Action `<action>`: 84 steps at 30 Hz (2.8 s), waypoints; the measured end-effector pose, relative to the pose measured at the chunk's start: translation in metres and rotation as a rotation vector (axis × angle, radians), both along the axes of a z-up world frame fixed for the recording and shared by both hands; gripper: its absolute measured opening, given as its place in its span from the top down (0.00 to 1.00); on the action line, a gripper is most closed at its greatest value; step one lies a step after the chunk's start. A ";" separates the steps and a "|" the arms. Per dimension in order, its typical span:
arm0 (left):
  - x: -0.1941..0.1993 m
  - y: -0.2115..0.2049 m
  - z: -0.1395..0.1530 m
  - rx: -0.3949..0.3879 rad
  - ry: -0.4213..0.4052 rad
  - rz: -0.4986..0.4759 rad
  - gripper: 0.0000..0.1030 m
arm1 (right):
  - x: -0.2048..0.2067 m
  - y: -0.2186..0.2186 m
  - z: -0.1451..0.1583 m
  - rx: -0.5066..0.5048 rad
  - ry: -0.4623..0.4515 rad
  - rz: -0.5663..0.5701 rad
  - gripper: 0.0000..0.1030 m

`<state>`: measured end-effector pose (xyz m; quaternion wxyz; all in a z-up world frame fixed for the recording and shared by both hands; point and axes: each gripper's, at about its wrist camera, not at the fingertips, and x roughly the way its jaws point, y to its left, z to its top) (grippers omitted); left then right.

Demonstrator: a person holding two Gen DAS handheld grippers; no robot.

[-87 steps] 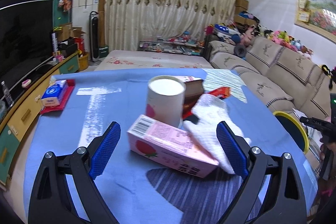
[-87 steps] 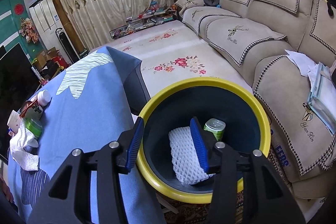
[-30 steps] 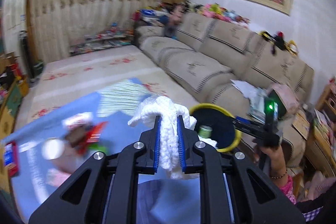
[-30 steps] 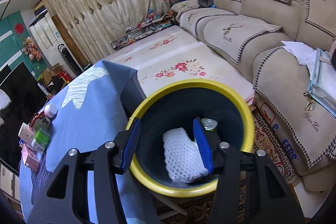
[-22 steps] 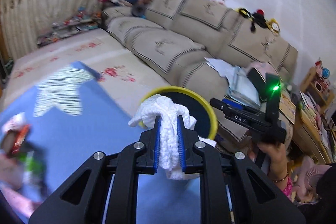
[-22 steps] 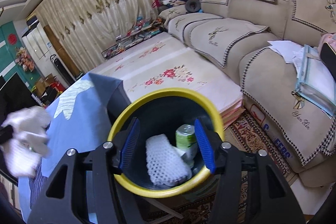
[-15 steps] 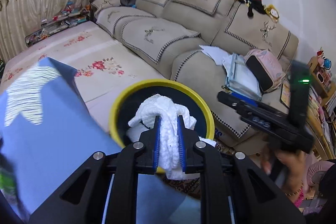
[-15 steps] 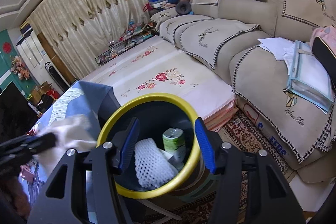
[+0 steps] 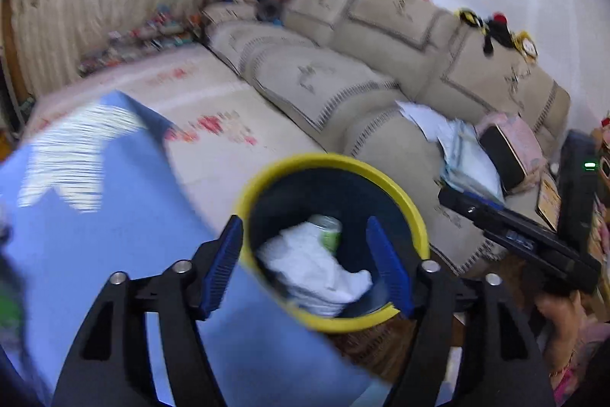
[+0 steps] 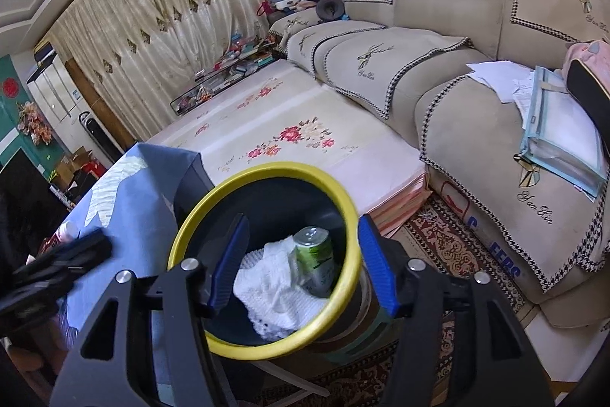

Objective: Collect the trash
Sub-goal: 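Carry the tissues over the yellow bin and open the left gripper, then move the right gripper to the red snack bag and grasp it, then lift the red snack bag off the table with the right gripper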

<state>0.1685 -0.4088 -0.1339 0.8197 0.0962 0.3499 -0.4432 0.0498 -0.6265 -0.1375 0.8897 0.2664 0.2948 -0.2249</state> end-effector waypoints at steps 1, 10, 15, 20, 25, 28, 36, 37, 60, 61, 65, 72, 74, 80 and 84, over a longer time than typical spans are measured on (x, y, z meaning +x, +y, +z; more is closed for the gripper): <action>-0.002 0.021 0.007 -0.029 -0.032 0.029 0.23 | 0.004 0.004 -0.001 0.001 0.006 0.011 0.45; -0.006 0.216 0.041 -0.078 -0.272 0.349 0.16 | 0.055 0.066 0.002 -0.034 0.052 0.167 0.45; 0.012 0.318 0.040 -0.076 -0.308 0.552 0.15 | 0.090 0.124 0.019 -0.080 0.050 0.308 0.45; 0.033 0.390 0.026 -0.068 -0.295 0.712 0.15 | 0.125 0.184 0.040 -0.110 0.033 0.454 0.42; 0.048 0.423 0.021 -0.122 -0.256 0.783 0.14 | 0.155 0.238 0.055 -0.129 0.020 0.565 0.41; 0.056 0.425 0.018 -0.119 -0.257 0.795 0.14 | 0.171 0.269 0.063 -0.153 0.014 0.612 0.42; 0.046 0.418 0.019 -0.128 -0.268 0.786 0.13 | 0.204 0.325 0.063 -0.154 0.018 0.704 0.42; 0.046 0.418 0.019 -0.128 -0.266 0.785 0.13 | 0.208 0.330 0.061 -0.146 0.025 0.716 0.42; 0.027 0.396 0.024 -0.087 -0.315 0.747 0.13 | 0.262 0.357 0.031 -0.065 0.081 0.674 0.89; 0.027 0.396 0.024 -0.086 -0.316 0.747 0.13 | 0.261 0.356 0.031 -0.062 0.073 0.674 0.93; 0.026 0.394 0.023 -0.082 -0.313 0.745 0.13 | 0.256 0.353 0.037 -0.057 0.041 0.671 0.99; 0.029 0.393 0.022 -0.076 -0.309 0.744 0.13 | 0.240 0.345 0.051 -0.056 -0.004 0.674 0.99; 0.029 0.393 0.022 -0.077 -0.308 0.743 0.13 | 0.235 0.340 0.054 -0.050 -0.019 0.671 0.99; 0.029 0.393 0.021 -0.074 -0.306 0.742 0.13 | 0.219 0.326 0.068 -0.033 -0.069 0.659 0.99; 0.030 0.393 0.020 -0.073 -0.306 0.741 0.13 | 0.207 0.316 0.080 -0.029 -0.104 0.652 0.99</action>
